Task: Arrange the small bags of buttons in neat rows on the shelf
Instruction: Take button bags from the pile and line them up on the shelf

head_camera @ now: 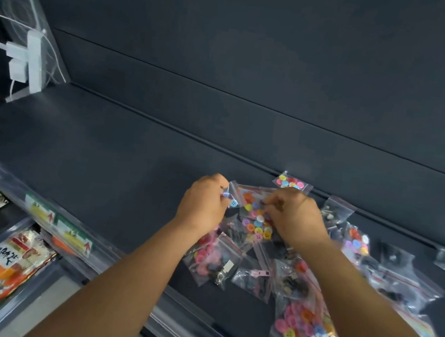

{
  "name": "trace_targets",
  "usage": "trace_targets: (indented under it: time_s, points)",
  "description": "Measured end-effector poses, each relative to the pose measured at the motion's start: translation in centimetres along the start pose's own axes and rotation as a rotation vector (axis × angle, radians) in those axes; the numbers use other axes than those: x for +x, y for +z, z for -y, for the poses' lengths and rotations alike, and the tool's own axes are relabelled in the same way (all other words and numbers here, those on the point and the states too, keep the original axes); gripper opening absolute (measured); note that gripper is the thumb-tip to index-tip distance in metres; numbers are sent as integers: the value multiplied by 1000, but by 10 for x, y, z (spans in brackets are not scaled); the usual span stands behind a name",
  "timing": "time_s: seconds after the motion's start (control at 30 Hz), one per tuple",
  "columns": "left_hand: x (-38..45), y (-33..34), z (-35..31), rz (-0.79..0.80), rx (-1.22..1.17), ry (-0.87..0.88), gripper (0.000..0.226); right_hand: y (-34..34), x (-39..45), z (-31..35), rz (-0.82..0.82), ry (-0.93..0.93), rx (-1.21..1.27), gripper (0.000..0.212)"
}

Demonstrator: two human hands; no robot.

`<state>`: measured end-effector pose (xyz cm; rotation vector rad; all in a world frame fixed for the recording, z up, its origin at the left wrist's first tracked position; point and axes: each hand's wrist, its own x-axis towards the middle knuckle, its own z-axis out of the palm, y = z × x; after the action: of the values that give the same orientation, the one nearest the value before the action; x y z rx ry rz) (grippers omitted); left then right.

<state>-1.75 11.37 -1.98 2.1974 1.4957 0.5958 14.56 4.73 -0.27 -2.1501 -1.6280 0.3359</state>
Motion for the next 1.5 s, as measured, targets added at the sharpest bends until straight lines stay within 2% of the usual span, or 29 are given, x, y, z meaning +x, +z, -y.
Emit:
trace_targets:
  time_s: [0.17,0.23,0.3,0.4,0.47,0.53,0.63,0.7,0.77,0.83,0.97,1.13,1.23,1.37,1.5]
  points:
    - [1,-4,2,-11,-59,26,12,-3,-1,-9,-170,110,-98,19]
    - [1,-4,2,-1,-81,13,9,-5,-4,-11,-124,142,-175,19]
    - [1,-4,2,13,-97,-1,9,-7,-8,-7,-78,133,-203,29]
    - [1,-4,0,26,-92,-16,10,-5,-12,6,-131,-19,-154,32]
    - [1,-5,1,27,-92,-36,12,2,-12,12,-46,-113,-266,30]
    - [1,-6,2,20,-102,-55,15,9,-13,14,53,-127,-322,31]
    - [2,-9,6,14,-99,-72,21,13,-15,18,134,-149,-256,32]
    - [1,-11,8,23,-99,-78,23,16,-15,20,94,-142,-226,30]
    - [0,-14,11,33,-99,-74,22,16,-13,24,36,-30,-204,27]
    - [-1,-17,13,57,-92,-66,19,16,-12,29,73,88,-210,35]
    - [-2,-22,16,104,-117,-74,22,21,-9,42,112,179,-175,50]
    - [-3,-24,19,105,-150,-108,27,25,-2,52,98,306,-26,32]
    - [-2,-24,19,101,-161,-97,19,28,-2,52,60,329,92,30]
    - [-2,-27,18,61,-212,-78,10,28,-7,50,-48,261,229,14]
    - [-4,-31,9,27,-301,-46,6,20,-15,51,-173,260,448,23]
